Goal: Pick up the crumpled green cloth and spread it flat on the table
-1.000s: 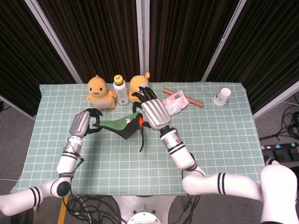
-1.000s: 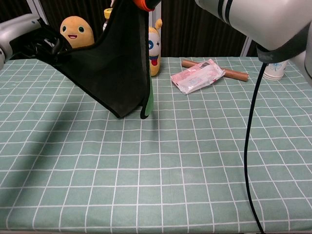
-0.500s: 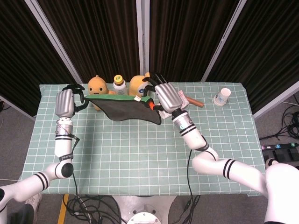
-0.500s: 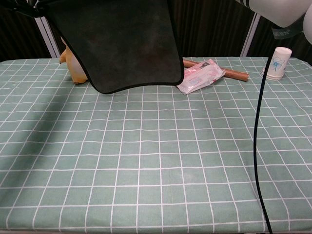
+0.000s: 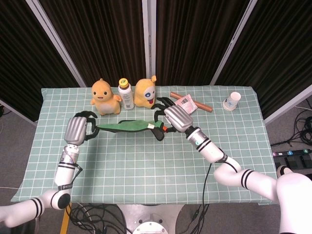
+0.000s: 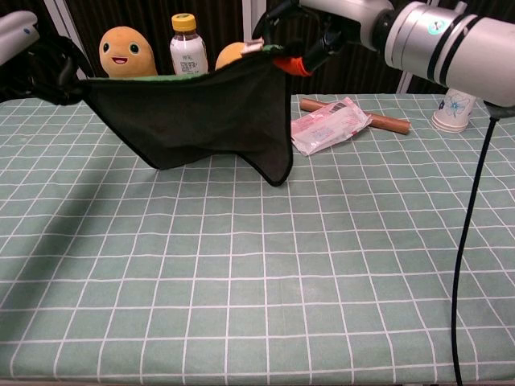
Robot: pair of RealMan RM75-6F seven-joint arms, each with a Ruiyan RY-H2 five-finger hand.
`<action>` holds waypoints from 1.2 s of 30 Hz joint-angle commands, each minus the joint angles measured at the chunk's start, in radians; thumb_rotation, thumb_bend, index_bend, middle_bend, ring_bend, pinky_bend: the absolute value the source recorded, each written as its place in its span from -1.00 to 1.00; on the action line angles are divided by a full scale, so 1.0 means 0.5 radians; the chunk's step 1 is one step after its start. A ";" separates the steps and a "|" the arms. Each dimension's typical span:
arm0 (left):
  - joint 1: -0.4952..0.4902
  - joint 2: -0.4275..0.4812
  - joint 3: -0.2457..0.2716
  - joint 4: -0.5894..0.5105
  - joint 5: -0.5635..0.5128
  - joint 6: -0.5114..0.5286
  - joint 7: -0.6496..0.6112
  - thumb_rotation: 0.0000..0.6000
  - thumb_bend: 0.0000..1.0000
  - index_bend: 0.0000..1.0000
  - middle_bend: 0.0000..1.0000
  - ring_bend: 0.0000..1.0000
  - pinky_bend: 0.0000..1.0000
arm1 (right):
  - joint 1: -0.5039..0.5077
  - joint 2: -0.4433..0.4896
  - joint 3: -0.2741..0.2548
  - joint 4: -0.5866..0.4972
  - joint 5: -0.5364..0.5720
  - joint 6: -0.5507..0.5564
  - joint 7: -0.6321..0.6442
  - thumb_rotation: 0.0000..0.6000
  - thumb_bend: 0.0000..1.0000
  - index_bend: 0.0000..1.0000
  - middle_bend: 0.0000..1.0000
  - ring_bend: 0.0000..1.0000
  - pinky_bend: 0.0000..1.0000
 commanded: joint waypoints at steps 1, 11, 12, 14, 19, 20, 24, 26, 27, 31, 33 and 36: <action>0.067 0.034 0.106 -0.091 0.091 0.030 0.043 1.00 -0.19 0.68 0.00 -0.33 -0.35 | -0.059 0.024 -0.126 -0.025 -0.132 0.056 0.141 1.00 -0.27 0.32 -0.55 -1.00 -1.00; 0.190 0.098 0.300 -0.275 0.292 0.108 0.125 1.00 -0.19 0.67 0.00 -0.33 -0.35 | -0.128 0.056 -0.328 -0.099 -0.335 0.162 0.263 1.00 -0.27 0.32 -0.55 -1.00 -1.00; 0.195 0.097 0.313 -0.282 0.305 0.107 0.133 1.00 -0.20 0.67 0.00 -0.33 -0.35 | -0.134 0.057 -0.344 -0.107 -0.346 0.167 0.261 1.00 -0.27 0.32 -0.55 -1.00 -1.00; 0.207 0.098 0.341 -0.301 0.323 0.094 0.158 1.00 -0.19 0.67 0.00 -0.32 -0.35 | -0.154 0.056 -0.377 -0.126 -0.367 0.186 0.262 1.00 -0.27 0.32 -0.55 -1.00 -1.00; 0.238 0.096 0.401 -0.327 0.365 0.075 0.189 1.00 -0.20 0.67 0.00 -0.32 -0.35 | -0.200 0.052 -0.443 -0.147 -0.412 0.237 0.244 1.00 -0.27 0.32 -0.55 -1.00 -1.00; 0.247 0.092 0.414 -0.328 0.373 0.070 0.193 1.00 -0.20 0.66 0.00 -0.33 -0.35 | -0.212 0.048 -0.460 -0.149 -0.424 0.249 0.235 1.00 -0.27 0.32 -0.55 -1.00 -1.00; 0.264 0.067 0.445 -0.314 0.382 0.035 0.205 1.00 -0.20 0.65 0.00 -0.32 -0.35 | -0.247 0.008 -0.507 -0.108 -0.461 0.283 0.155 1.00 -0.28 0.32 -0.55 -1.00 -1.00; 0.269 0.055 0.453 -0.306 0.382 0.016 0.214 1.00 -0.22 0.63 0.00 -0.32 -0.35 | -0.267 -0.029 -0.523 -0.071 -0.471 0.299 0.089 1.00 -0.28 0.31 -0.55 -1.00 -1.00; 0.270 0.051 0.456 -0.303 0.383 0.007 0.222 1.00 -0.23 0.62 -0.01 -0.32 -0.35 | -0.276 -0.045 -0.529 -0.056 -0.474 0.306 0.067 1.00 -0.28 0.30 -0.55 -1.00 -1.00; 0.267 0.046 0.469 -0.309 0.362 -0.055 0.288 1.00 -0.37 0.44 -0.04 -0.33 -0.36 | -0.311 -0.113 -0.549 0.014 -0.483 0.329 -0.045 0.98 -0.35 0.17 -0.55 -1.00 -1.00; 0.267 0.041 0.469 -0.314 0.349 -0.082 0.304 1.00 -0.46 0.32 -0.06 -0.33 -0.36 | -0.330 -0.145 -0.556 0.038 -0.481 0.337 -0.103 0.88 -0.51 0.02 -0.59 -1.00 -1.00; 0.262 0.051 0.475 -0.332 0.325 -0.130 0.351 1.00 -0.60 0.08 -0.12 -0.33 -0.36 | -0.356 -0.179 -0.561 0.055 -0.472 0.345 -0.168 0.71 -0.81 -0.18 -0.66 -1.00 -1.00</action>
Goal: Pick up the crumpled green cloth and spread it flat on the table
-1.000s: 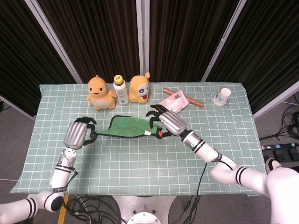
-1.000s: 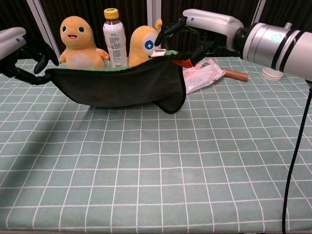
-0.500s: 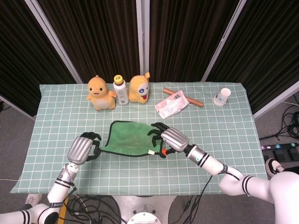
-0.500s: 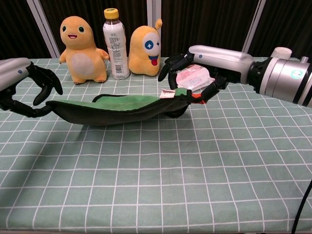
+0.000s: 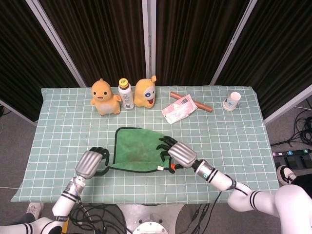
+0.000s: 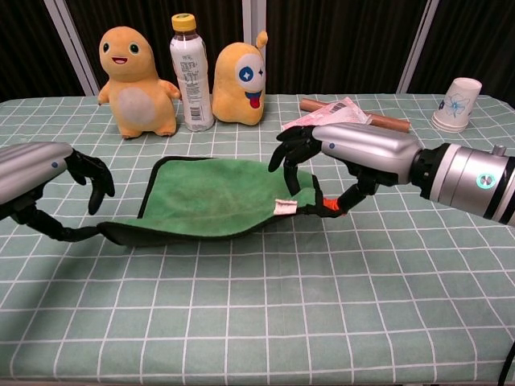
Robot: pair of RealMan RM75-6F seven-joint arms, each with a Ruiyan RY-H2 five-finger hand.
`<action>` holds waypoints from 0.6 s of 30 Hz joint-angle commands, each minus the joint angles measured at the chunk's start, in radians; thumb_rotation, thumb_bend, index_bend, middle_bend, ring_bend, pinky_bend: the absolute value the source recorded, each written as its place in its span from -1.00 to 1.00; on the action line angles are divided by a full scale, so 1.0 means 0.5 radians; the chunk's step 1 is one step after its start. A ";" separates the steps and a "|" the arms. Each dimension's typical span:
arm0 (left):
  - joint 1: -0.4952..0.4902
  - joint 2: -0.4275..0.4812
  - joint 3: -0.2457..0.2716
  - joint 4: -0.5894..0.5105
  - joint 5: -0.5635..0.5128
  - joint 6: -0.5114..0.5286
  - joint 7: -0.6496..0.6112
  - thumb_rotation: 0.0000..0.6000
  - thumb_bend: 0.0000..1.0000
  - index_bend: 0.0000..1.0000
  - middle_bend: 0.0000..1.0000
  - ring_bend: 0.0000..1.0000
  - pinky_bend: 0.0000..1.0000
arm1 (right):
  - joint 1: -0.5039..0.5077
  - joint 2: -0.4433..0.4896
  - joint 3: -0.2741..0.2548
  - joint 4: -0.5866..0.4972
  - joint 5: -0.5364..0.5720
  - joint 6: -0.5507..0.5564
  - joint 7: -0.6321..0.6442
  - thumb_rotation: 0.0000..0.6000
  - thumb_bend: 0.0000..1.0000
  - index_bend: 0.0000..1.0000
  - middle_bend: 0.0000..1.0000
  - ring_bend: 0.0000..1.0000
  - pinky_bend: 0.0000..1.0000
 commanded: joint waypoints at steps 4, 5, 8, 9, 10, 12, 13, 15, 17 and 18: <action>-0.006 0.039 0.008 -0.075 -0.039 -0.069 0.091 1.00 -0.80 -0.26 -0.25 -0.37 -0.38 | -0.055 -0.044 -0.006 0.018 0.024 0.020 -0.125 0.43 -1.00 -0.42 -0.72 -1.00 -1.00; -0.003 0.043 0.008 -0.086 -0.037 -0.066 0.097 1.00 -0.83 -0.29 -0.26 -0.38 -0.38 | -0.064 -0.042 -0.001 0.015 0.029 0.030 -0.149 0.36 -1.00 -0.47 -0.74 -1.00 -1.00; 0.003 0.057 0.002 -0.113 -0.028 -0.058 0.102 1.00 -0.91 -0.41 -0.36 -0.45 -0.39 | -0.085 -0.018 0.016 -0.015 0.040 0.065 -0.185 0.10 -1.00 -0.57 -0.81 -1.00 -1.00; 0.004 0.059 -0.003 -0.116 -0.021 -0.049 0.101 0.99 -0.93 -0.45 -0.40 -0.47 -0.40 | -0.090 -0.004 0.023 -0.028 0.043 0.074 -0.194 0.01 -1.00 -0.60 -0.82 -1.00 -1.00; 0.006 0.061 -0.008 -0.118 -0.013 -0.039 0.101 0.98 -0.94 -0.47 -0.43 -0.48 -0.40 | -0.094 0.014 0.032 -0.043 0.047 0.085 -0.203 -0.04 -1.00 -0.62 -0.83 -1.00 -1.00; 0.009 0.069 -0.022 -0.124 -0.002 -0.019 0.108 0.96 -0.95 -0.49 -0.46 -0.50 -0.40 | -0.103 0.062 0.059 -0.084 0.067 0.107 -0.210 -0.13 -1.00 -0.65 -0.84 -1.00 -1.00; 0.009 0.073 -0.030 -0.129 0.000 -0.013 0.108 0.96 -0.95 -0.49 -0.46 -0.50 -0.40 | -0.105 0.085 0.071 -0.103 0.076 0.112 -0.207 -0.15 -1.00 -0.66 -0.84 -1.00 -1.00; 0.009 0.087 -0.049 -0.143 0.000 -0.004 0.105 0.96 -0.95 -0.49 -0.46 -0.50 -0.40 | -0.104 0.146 0.098 -0.143 0.101 0.109 -0.182 -0.17 -1.00 -0.66 -0.84 -1.00 -1.00; 0.010 0.100 -0.071 -0.154 -0.006 0.009 0.104 0.96 -0.95 -0.49 -0.46 -0.50 -0.40 | -0.100 0.199 0.133 -0.167 0.141 0.090 -0.185 -0.19 -1.00 -0.66 -0.84 -1.00 -1.00; 0.011 0.105 -0.082 -0.159 -0.010 0.015 0.101 0.96 -0.95 -0.49 -0.46 -0.50 -0.40 | -0.097 0.217 0.151 -0.174 0.170 0.070 -0.195 -0.19 -1.00 -0.65 -0.84 -1.00 -1.00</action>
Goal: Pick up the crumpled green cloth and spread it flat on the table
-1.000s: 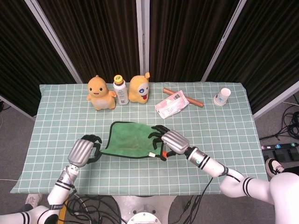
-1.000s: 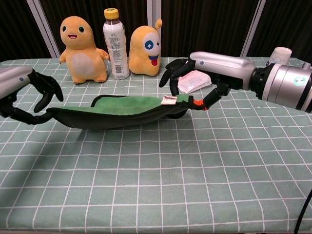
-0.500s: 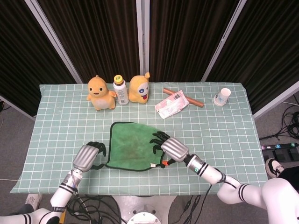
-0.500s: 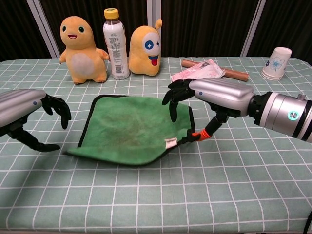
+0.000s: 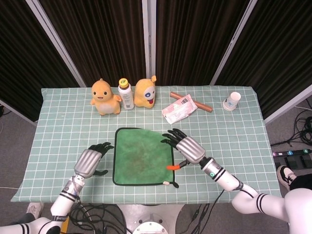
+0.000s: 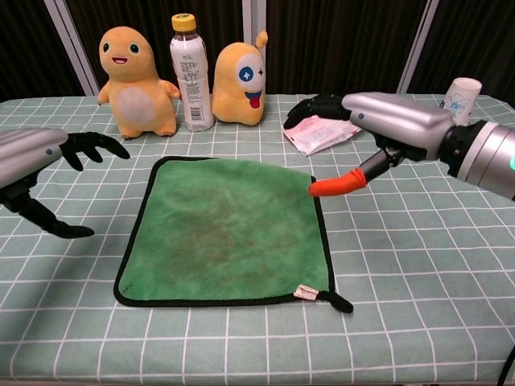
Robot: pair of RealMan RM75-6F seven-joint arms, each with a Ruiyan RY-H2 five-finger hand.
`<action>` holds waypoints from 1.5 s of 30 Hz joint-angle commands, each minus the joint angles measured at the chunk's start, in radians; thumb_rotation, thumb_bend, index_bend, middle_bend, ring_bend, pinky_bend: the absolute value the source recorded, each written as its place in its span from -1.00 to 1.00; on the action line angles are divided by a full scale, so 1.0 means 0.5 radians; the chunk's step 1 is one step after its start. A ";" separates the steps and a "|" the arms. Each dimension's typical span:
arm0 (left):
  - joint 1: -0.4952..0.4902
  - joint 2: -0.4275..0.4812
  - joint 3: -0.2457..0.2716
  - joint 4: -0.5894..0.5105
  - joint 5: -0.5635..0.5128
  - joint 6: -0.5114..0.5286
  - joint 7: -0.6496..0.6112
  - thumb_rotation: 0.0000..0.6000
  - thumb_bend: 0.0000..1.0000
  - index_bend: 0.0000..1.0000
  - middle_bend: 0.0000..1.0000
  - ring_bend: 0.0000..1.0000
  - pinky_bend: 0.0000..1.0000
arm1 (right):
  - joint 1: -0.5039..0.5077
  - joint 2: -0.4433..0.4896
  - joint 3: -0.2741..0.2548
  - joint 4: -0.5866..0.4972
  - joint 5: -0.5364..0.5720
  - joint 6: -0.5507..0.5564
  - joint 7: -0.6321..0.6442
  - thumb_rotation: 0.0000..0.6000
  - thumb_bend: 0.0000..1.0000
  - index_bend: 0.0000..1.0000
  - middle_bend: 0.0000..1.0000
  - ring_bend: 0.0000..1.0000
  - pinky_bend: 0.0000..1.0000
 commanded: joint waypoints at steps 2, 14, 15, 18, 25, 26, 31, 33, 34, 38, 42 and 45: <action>0.003 0.022 -0.044 -0.019 -0.017 0.026 -0.013 0.98 -0.95 -0.49 -0.46 -0.50 -0.41 | 0.021 0.099 0.097 -0.051 0.162 -0.127 -0.039 -0.19 -1.00 -0.63 -0.84 -1.00 -1.00; 0.046 0.051 -0.166 -0.012 -0.091 0.145 -0.037 1.00 -0.95 -0.49 -0.46 -0.50 -0.43 | 0.347 0.042 0.297 0.042 0.845 -0.990 -0.525 -1.00 -0.15 -0.51 -0.89 -1.00 -1.00; 0.049 0.052 -0.170 -0.011 -0.091 0.153 -0.035 1.00 -0.95 -0.49 -0.46 -0.50 -0.43 | 0.368 0.021 0.303 0.065 0.885 -1.022 -0.564 -1.00 -0.13 -0.49 -0.90 -1.00 -1.00; 0.056 0.055 -0.177 -0.007 -0.093 0.169 -0.028 1.00 -0.95 -0.49 -0.46 -0.50 -0.43 | 0.427 -0.062 0.311 0.156 1.017 -1.105 -0.677 -1.00 -0.11 -0.48 -0.92 -1.00 -1.00; 0.059 0.059 -0.176 -0.009 -0.098 0.158 -0.022 1.00 -0.95 -0.49 -0.46 -0.50 -0.44 | 0.519 -0.236 0.309 0.328 1.206 -1.187 -0.831 -1.00 -0.11 -0.44 -0.99 -1.00 -1.00; 0.058 0.060 -0.178 -0.009 -0.100 0.154 -0.023 1.00 -0.95 -0.49 -0.46 -0.50 -0.44 | 0.533 -0.266 0.311 0.361 1.231 -1.193 -0.851 -1.00 -0.11 -0.43 -0.99 -1.00 -1.00; 0.062 0.070 -0.184 -0.018 -0.106 0.152 -0.035 1.00 -0.95 -0.49 -0.46 -0.50 -0.45 | 0.589 -0.391 0.330 0.537 1.328 -1.233 -0.901 -1.00 -0.11 -0.41 -1.00 -1.00 -1.00; 0.067 0.077 -0.180 -0.025 -0.107 0.151 -0.040 1.00 -0.95 -0.49 -0.46 -0.50 -0.45 | 0.611 -0.448 0.331 0.623 1.349 -1.255 -0.917 -1.00 -0.10 -0.41 -1.00 -1.00 -1.00; 0.068 0.080 -0.180 -0.025 -0.107 0.151 -0.042 1.00 -0.95 -0.49 -0.46 -0.50 -0.45 | 0.619 -0.473 0.328 0.658 1.351 -1.259 -0.925 -1.00 -0.10 -0.41 -1.00 -1.00 -1.00; 0.076 0.085 -0.176 -0.026 -0.114 0.145 -0.055 1.00 -0.95 -0.49 -0.46 -0.51 -0.45 | 0.635 -0.564 0.319 0.762 1.338 -1.283 -0.931 -1.00 -0.10 -0.39 -1.00 -1.00 -1.00; 0.081 0.086 -0.172 -0.022 -0.114 0.144 -0.063 1.00 -0.95 -0.49 -0.46 -0.50 -0.45 | 0.619 -0.586 0.335 0.743 1.283 -1.269 -0.870 -1.00 -0.10 -0.39 -1.00 -1.00 -1.00; 0.084 0.087 -0.173 -0.016 -0.111 0.147 -0.070 1.00 -0.95 -0.49 -0.46 -0.51 -0.45 | 0.583 -0.543 0.348 0.632 1.186 -1.207 -0.791 -1.00 -0.10 -0.39 -1.00 -1.00 -1.00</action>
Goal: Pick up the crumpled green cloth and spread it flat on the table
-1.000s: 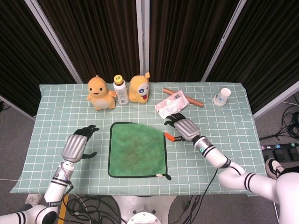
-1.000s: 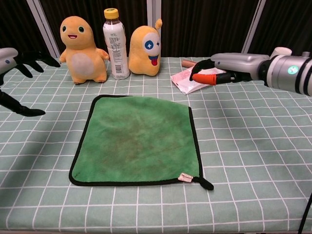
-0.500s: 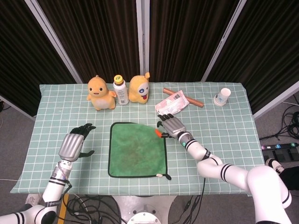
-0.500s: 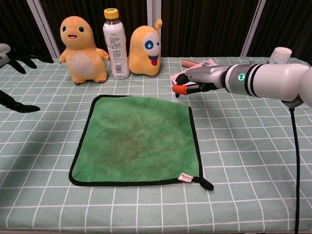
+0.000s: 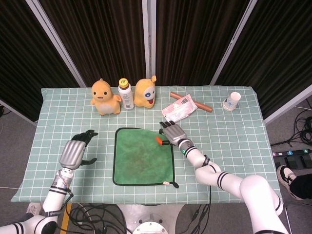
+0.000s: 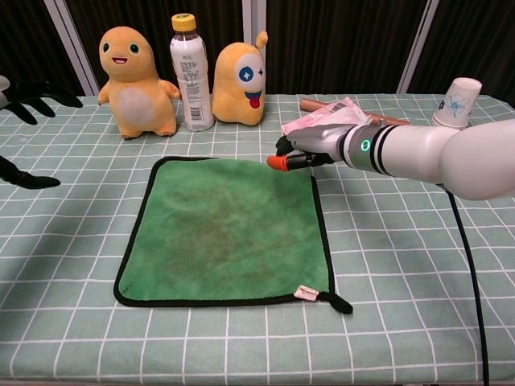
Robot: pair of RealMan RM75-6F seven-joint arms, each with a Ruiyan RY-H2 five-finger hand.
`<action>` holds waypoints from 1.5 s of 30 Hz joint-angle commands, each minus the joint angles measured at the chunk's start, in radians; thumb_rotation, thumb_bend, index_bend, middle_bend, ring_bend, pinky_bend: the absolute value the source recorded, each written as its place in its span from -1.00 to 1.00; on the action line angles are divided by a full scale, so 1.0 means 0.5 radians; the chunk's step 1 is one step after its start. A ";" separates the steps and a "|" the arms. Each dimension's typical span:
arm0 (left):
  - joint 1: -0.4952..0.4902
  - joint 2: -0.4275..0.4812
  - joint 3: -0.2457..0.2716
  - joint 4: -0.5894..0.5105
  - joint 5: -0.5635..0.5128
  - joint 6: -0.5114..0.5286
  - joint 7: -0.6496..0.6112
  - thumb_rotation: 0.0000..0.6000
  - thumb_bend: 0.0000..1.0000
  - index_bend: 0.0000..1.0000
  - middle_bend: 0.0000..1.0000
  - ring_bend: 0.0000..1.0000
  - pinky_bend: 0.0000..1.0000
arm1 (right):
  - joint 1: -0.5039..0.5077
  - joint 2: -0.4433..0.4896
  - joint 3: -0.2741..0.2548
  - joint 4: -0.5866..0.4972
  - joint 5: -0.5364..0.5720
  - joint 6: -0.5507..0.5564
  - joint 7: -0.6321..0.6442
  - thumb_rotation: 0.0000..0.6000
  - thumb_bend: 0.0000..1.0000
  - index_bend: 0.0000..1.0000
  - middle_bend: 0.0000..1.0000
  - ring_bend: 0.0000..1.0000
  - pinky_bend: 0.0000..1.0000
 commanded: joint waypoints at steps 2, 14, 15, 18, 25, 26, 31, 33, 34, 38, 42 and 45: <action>0.001 0.001 0.000 0.005 0.006 0.000 -0.007 1.00 -0.95 -0.49 -0.46 -0.50 -0.45 | -0.067 0.084 0.019 -0.207 -0.167 0.115 0.136 -1.00 -0.11 -0.38 -1.00 -1.00 -1.00; 0.000 -0.007 -0.002 0.016 0.013 -0.009 -0.021 1.00 -0.95 -0.49 -0.46 -0.50 -0.45 | -0.217 0.298 -0.137 -0.747 -0.568 0.371 0.201 -1.00 -0.12 -0.35 -0.98 -1.00 -1.00; -0.001 -0.008 -0.002 0.017 0.012 -0.012 -0.022 1.00 -0.95 -0.49 -0.46 -0.50 -0.45 | -0.222 0.300 -0.155 -0.761 -0.578 0.373 0.175 -1.00 -0.12 -0.35 -0.98 -1.00 -1.00; -0.001 -0.010 -0.001 0.016 0.010 -0.017 -0.021 1.00 -0.95 -0.49 -0.46 -0.51 -0.45 | -0.230 0.291 -0.187 -0.764 -0.563 0.371 0.070 -1.00 -0.13 -0.35 -0.97 -1.00 -1.00; 0.008 -0.003 -0.003 0.014 0.006 -0.009 -0.023 1.00 -0.95 -0.49 -0.46 -0.50 -0.45 | -0.270 0.323 -0.101 -0.832 -0.511 0.499 0.034 -1.00 -0.25 -0.33 -0.96 -1.00 -1.00; 0.008 -0.001 -0.004 0.013 0.006 -0.011 -0.024 1.00 -0.95 -0.49 -0.46 -0.51 -0.45 | -0.277 0.346 -0.076 -0.852 -0.510 0.532 0.037 -1.00 -0.32 -0.32 -0.95 -1.00 -1.00; 0.007 0.002 -0.009 0.011 0.012 -0.008 -0.033 1.00 -0.95 -0.49 -0.46 -0.51 -0.45 | -0.286 0.424 0.008 -0.838 -0.364 0.545 -0.034 -1.00 -0.63 -0.28 -0.93 -1.00 -1.00; 0.007 0.001 -0.009 0.013 0.011 -0.010 -0.036 1.00 -0.95 -0.49 -0.46 -0.51 -0.45 | -0.284 0.435 0.018 -0.810 -0.274 0.502 -0.066 -1.00 -0.69 -0.25 -0.93 -1.00 -1.00; 0.007 0.001 -0.009 0.014 0.011 -0.010 -0.037 1.00 -0.95 -0.49 -0.46 -0.51 -0.45 | -0.282 0.439 0.017 -0.796 -0.235 0.479 -0.084 -1.00 -0.69 -0.24 -0.93 -1.00 -1.00; 0.007 -0.002 -0.006 0.018 0.010 -0.018 -0.044 1.00 -0.95 -0.49 -0.46 -0.50 -0.45 | -0.287 0.425 -0.006 -0.704 -0.115 0.425 -0.145 -1.00 -0.69 -0.22 -0.93 -1.00 -1.00; 0.005 -0.002 -0.004 0.017 0.014 -0.021 -0.039 1.00 -0.95 -0.49 -0.46 -0.50 -0.45 | -0.288 0.366 -0.017 -0.603 -0.069 0.373 -0.120 -1.00 -0.69 -0.22 -0.93 -1.00 -1.00; 0.008 0.001 -0.006 0.014 0.008 -0.019 -0.036 1.00 -0.95 -0.49 -0.46 -0.50 -0.45 | -0.282 0.317 -0.014 -0.552 -0.121 0.372 -0.072 -1.00 -0.68 -0.22 -0.93 -1.00 -1.00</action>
